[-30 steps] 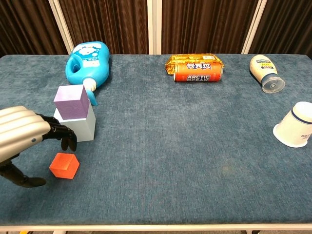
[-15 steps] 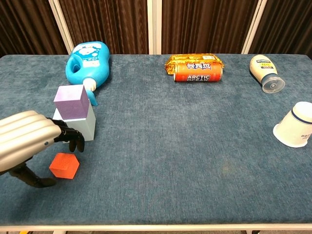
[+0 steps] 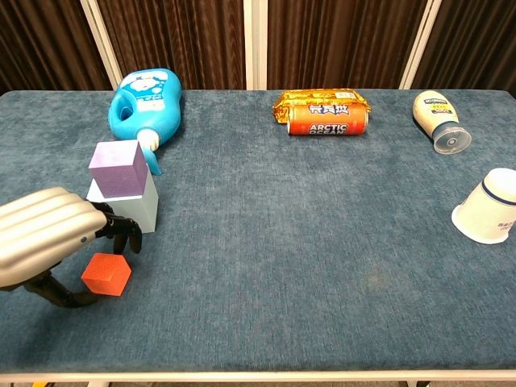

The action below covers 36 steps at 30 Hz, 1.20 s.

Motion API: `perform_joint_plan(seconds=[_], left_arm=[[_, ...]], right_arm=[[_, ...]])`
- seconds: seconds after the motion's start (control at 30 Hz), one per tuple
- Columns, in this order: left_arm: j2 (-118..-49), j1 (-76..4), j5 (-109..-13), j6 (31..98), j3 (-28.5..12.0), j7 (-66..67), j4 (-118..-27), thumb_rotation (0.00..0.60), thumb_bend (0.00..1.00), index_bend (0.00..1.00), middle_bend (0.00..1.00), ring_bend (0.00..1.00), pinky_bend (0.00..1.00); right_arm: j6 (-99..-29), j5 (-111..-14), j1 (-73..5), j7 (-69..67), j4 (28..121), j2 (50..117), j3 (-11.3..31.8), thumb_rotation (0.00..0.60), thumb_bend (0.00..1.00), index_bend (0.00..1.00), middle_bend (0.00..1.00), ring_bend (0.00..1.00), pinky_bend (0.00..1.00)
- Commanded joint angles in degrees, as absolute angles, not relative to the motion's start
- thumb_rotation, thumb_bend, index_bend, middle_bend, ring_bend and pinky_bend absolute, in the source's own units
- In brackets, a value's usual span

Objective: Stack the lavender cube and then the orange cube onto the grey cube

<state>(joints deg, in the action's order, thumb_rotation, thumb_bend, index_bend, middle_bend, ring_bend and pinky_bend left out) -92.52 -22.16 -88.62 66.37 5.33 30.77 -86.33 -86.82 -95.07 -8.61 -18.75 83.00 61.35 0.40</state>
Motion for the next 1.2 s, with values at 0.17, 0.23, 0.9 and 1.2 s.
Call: perform_joint_plan(seconds=[0.17,0.23,0.9,1.2], left_arm=[[-93.8,-21.6,-89.0,67.1,5.3,30.5,-84.6,0.600,0.25,0.45,0.61,0.43,0.51],[-94.0,-21.6,-89.2,67.3,5.3,30.3,-84.4,0.600,0.26,0.45,0.62,0.44,0.52],[-80.4,-19.5,-91.1,71.3,7.1,31.3,-95.4,0.600,0.29,0.46,0.63,0.44,0.52],[-70.6,-21.5,-86.1,68.8,3.7,33.6,-99.5,0.600,0.29,0.46,0.64,0.45,0.52]], right_arm=[[-86.9,-94.9,-8.6,-19.1,82.8,61.4,0.5,0.600,0.20,0.03,0.08,0.00,0.00],[-87.0,-94.9,-8.6,-19.1,82.8,61.4,0.5,0.600,0.20,0.03,0.08,0.00,0.00],[-86.9,-95.2,-8.6,-18.7,82.9,61.4,0.3,0.600,0.20,0.03,0.08,0.00,0.00],[-87.1,-95.3,-8.5,-18.2,82.9,61.7,0.3,0.600,0.20,0.03,0.08,0.00,0.00]])
